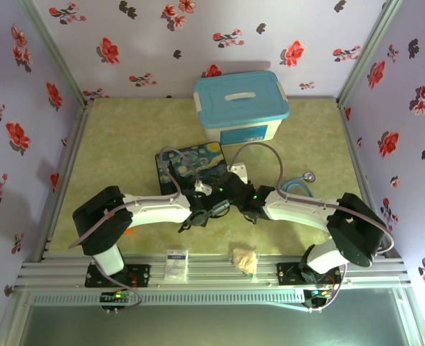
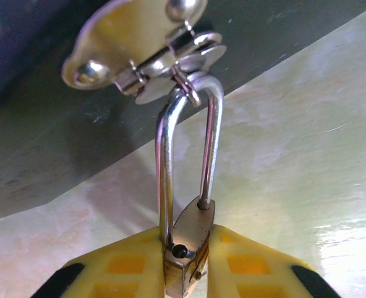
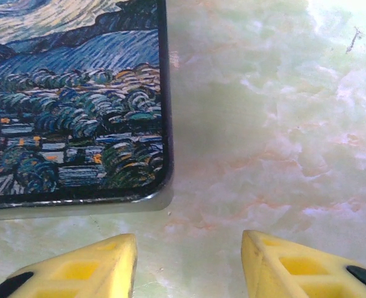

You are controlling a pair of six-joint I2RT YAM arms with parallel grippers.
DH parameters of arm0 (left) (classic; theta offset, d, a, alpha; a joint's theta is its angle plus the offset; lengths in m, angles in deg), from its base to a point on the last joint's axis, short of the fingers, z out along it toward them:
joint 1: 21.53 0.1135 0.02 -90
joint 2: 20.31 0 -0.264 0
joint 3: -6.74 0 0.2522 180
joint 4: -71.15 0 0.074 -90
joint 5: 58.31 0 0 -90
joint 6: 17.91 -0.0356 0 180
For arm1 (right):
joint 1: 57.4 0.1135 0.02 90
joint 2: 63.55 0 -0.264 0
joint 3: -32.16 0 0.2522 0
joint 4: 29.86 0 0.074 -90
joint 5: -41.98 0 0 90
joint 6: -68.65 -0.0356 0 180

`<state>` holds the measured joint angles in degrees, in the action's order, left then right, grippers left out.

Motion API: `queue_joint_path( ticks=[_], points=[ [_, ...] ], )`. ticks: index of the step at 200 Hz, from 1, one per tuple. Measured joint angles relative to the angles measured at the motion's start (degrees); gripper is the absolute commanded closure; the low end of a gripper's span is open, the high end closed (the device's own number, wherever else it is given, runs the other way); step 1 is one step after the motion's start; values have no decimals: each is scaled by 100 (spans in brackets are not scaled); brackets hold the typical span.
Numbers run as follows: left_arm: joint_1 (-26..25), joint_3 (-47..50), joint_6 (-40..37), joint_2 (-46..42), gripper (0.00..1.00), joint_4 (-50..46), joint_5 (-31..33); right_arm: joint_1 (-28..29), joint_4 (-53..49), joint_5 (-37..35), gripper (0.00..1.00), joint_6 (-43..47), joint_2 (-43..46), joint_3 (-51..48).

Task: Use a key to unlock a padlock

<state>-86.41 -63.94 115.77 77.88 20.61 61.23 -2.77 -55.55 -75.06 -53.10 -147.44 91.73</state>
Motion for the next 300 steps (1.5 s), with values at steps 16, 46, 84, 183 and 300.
queue_joint_path(
  ticks=[16,46,84,183,300],
  points=[
    [0,-4,0,15,80,-101,50,0,-11,0,52,-26,0,-17],
    [0,-72,2,79,77,-212,66,-24,-17,-2,52,-48,0,-26],
    [-33,-199,0,195,70,-313,17,-66,-17,-4,52,-92,0,-59],
    [-122,-240,-17,195,76,-319,-260,-151,66,2,52,-153,0,-142],
    [-146,-192,-11,-240,61,-22,-573,-262,153,2,51,-227,13,-295]
  ],
)
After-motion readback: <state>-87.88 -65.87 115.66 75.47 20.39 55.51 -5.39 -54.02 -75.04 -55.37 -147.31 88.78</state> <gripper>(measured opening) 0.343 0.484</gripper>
